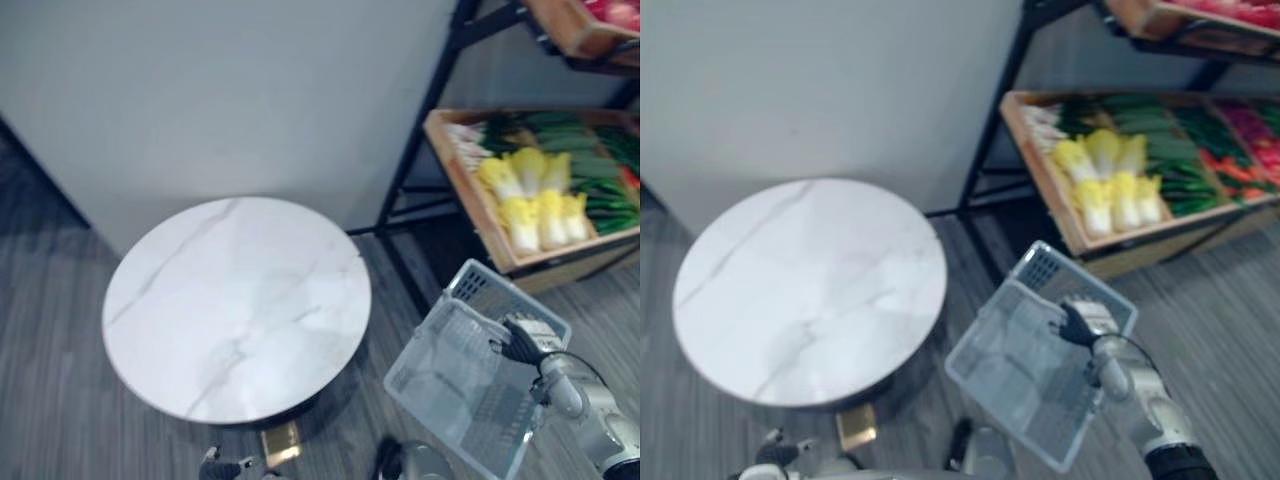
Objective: Pick vegetable in the basket
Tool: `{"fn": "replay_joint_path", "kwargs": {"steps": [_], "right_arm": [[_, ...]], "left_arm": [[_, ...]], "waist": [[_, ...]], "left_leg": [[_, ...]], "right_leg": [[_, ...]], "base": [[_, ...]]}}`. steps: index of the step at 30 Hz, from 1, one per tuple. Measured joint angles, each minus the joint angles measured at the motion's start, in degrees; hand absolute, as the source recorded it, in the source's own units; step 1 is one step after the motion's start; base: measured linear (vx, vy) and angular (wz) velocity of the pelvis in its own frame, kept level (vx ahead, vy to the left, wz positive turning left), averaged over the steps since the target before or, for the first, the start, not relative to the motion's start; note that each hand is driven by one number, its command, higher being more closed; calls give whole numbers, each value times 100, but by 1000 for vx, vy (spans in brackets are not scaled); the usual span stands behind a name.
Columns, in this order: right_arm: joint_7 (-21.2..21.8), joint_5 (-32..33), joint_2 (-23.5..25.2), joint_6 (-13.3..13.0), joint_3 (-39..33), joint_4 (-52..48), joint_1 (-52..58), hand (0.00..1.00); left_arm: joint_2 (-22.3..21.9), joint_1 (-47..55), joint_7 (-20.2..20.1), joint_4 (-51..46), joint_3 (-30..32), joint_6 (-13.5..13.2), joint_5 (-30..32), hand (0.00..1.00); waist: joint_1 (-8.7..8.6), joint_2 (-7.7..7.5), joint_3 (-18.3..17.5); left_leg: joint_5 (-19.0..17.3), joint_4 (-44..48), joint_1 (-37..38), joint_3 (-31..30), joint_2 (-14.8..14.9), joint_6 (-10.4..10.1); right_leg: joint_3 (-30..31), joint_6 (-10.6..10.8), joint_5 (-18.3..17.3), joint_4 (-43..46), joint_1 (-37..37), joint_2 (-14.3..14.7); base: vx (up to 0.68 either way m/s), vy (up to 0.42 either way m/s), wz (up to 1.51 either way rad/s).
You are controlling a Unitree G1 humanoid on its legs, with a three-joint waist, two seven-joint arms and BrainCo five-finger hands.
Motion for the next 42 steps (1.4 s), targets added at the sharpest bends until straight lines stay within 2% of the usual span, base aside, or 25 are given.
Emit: {"fn": "replay_joint_path", "kwargs": {"steps": [4, 5, 7, 8, 9, 10, 13, 15, 16, 17, 18, 20, 21, 23, 26, 28, 29, 30, 32, 36, 37, 38, 39, 40, 42], "right_arm": [[2, -4, 26, -53, 29, 27, -224, 100], [2, -12, 26, -60, 42, 40, -278, 100], [1, -79, 23, -73, 48, 41, -365, 100], [-1, -113, -9, -69, 47, 42, -375, 100], [-3, -113, -32, -47, 46, 44, -380, 100], [-6, -114, -88, -20, 45, 44, -355, 100], [-8, -114, -99, 38, 37, 58, -88, 100], [-23, -115, -76, 38, 32, 58, 98, 100], [-51, -115, -60, 42, 22, 59, 164, 100], [-98, -118, -32, 65, -23, 59, 172, 100], [-124, -126, -31, 116, -35, 62, 127, 100], [-214, -136, 24, 225, 26, 342, -82, 100], [-218, -135, 74, 258, 99, 424, -87, 100], [-222, -135, 90, 212, 290, 443, -92, 100], [-232, -134, 56, 159, 317, 443, -142, 100], [-230, -134, 26, 170, 332, 444, -158, 100], [-232, -135, 3, 182, 374, 474, -189, 100], [-231, -137, -25, 204, 462, 545, -267, 100], [-231, -141, -28, 203, 563, 626, -425, 100], [-234, -142, -31, 200, 677, 698, -539, 100], [-236, -140, 92, 193, 697, 696, -551, 100], [-236, -140, 111, 167, 709, 661, -552, 100], [-240, -137, 136, 140, 709, 625, -582, 100], [-240, -136, 144, 136, 709, 625, -602, 100], [-239, -133, 239, 146, 705, 627, -652, 100]], "left_arm": [[-9, 21, -5, 9, 11, 24, 0, 0], [-9, 59, -6, 9, 10, 26, 0, 0], [-11, 52, -7, 10, 12, 28, 0, 0], [-107, 16, -9, 16, 28, 29, 1, 0], [-147, -2, -8, 15, 36, 29, 2, 0], [-327, -25, -9, 16, 53, 28, 5, 0], [-643, -32, -32, 24, 18, 22, 57, 0], [-655, -25, -45, -1, 18, 21, 151, 0], [-663, -27, -45, -9, 17, 16, 169, 0], [-642, -18, -53, -15, 35, 5, 169, 0], [-631, -22, -49, -14, 30, -27, 168, 0], [-680, 69, -31, 1, 17, -20, 164, 0], [-686, 162, -30, -5, 16, -26, 159, 0], [-636, 264, -2, -10, 16, -28, 124, 0], [-585, 217, 5, -47, 16, -30, 122, 0], [-609, 206, 5, -87, 23, -27, 124, 0], [-629, 207, 12, -126, 20, -68, 124, 0], [-666, 203, 10, -117, 5, -103, 125, 0], [-767, 213, 26, -123, 7, -125, 119, 0], [-844, 243, 32, -117, -60, -119, 121, 0], [-813, 253, 45, -128, -68, -111, 120, 0], [-806, 252, 50, -130, -65, -111, 120, 0], [-733, 232, 62, -186, -77, -114, 120, 0], [-661, 232, 70, -245, -73, -113, 119, 0], [-630, 209, 77, -275, -28, -107, 121, 0]], "waist": [[138, 28, -76], [134, 53, -92], [128, 75, -105], [112, 245, -120], [113, 331, -130], [65, 566, -138], [-118, 901, -139], [-187, 933, -157], [-175, 880, -128], [-141, 839, -117], [-122, 812, -108], [59, 869, -93], [143, 854, -87], [147, 826, -128], [128, 785, -73], [145, 804, -1], [180, 761, 85], [209, 801, 76], [326, 922, 106], [448, 1153, 107], [508, 1113, 136], [497, 1049, 146], [497, 906, 206], [507, 857, 208], [640, 751, 188]], "left_leg": [[1, 85, -50, 1029, 34, 14], [1, 245, -113, 1261, 124, 14], [1, 550, -185, 1502, 361, 13], [67, 710, -208, 1657, 593, -67], [121, 722, -206, 1669, 667, -99], [269, 712, -175, 1659, 807, -163], [733, 650, 133, 1603, 1037, -236], [1143, 902, 274, 1450, 1232, -159], [1486, 1252, 216, 902, 1342, -81], [1400, 1470, -51, 107, 1228, -211], [1142, 1492, -225, -559, 929, -365], [773, 1094, -398, -1905, 130, -401], [751, 949, -276, -1986, -24, -310], [842, 932, -131, -2148, -73, -441], [885, 1009, -354, -2168, 14, -505], [1035, 1422, -583, -2356, 99, -650], [697, 1452, -838, -2670, 17, -672], [473, 764, -840, -2931, -196, -681], [539, -132, -948, -3183, -330, -692], [773, -926, -1226, -3408, -261, -698], [1052, -649, -1209, -3379, -318, -669], [998, -472, -1235, -3379, -365, -621], [701, -39, -1375, -3386, -448, -539], [545, 169, -1462, -3385, -475, -510], [184, 704, -1632, -3346, -618, -376]], "right_leg": [[-176, 159, 15, -342, 184, -459], [-122, 282, 97, -647, 214, -569], [47, 720, 322, -1346, 218, -510], [65, 1037, 176, -1853, 306, -202], [76, 1038, 156, -2012, 319, -80], [74, 1022, 147, -2266, 390, 137], [83, 837, 35, -2414, 687, 479], [100, 696, -64, -2414, 867, 585], [237, 617, -131, -2422, 941, 619], [504, 587, -176, -2469, 958, 567], [736, 609, -237, -2537, 943, 522], [1362, 597, -260, -2630, 813, 639], [1560, 588, -268, -2649, 809, 711], [1646, 613, -285, -2893, 882, 785], [1577, 625, -112, -3108, 796, 769], [1580, 561, -10, -3339, 961, 784], [1614, 547, 1, -3370, 1044, 735], [1628, 550, -2, -3344, 1048, 653], [1690, 552, -3, -3349, 1047, 643], [1757, 750, -107, -3320, 1137, 772], [1793, 866, -157, -3401, 1330, 684], [1775, 879, -159, -3458, 1400, 634], [1771, 935, -172, -3470, 1467, 492], [1777, 996, -141, -3464, 1466, 444], [1785, 1323, 16, -3497, 1487, 249]], "base": [[-22, -12, -147], [-26, -221, -132], [-14, -369, -127], [-7, -421, -97], [-10, -505, -102], [-6, -311, -59], [-1, -314, -33], [0, -248, -32], [-32, -196, -54], [-43, -147, -72], [-49, -36, -83], [-54, 31, -138], [-38, 40, -122], [5, -29, -64], [23, 10, -11], [19, 25, 22], [42, 10, 18], [41, 39, 10], [78, 106, -12], [126, 220, -23], [212, 256, -14], [272, 290, -4], [227, 227, 9], [269, 278, 0], [220, 234, -11]]}}
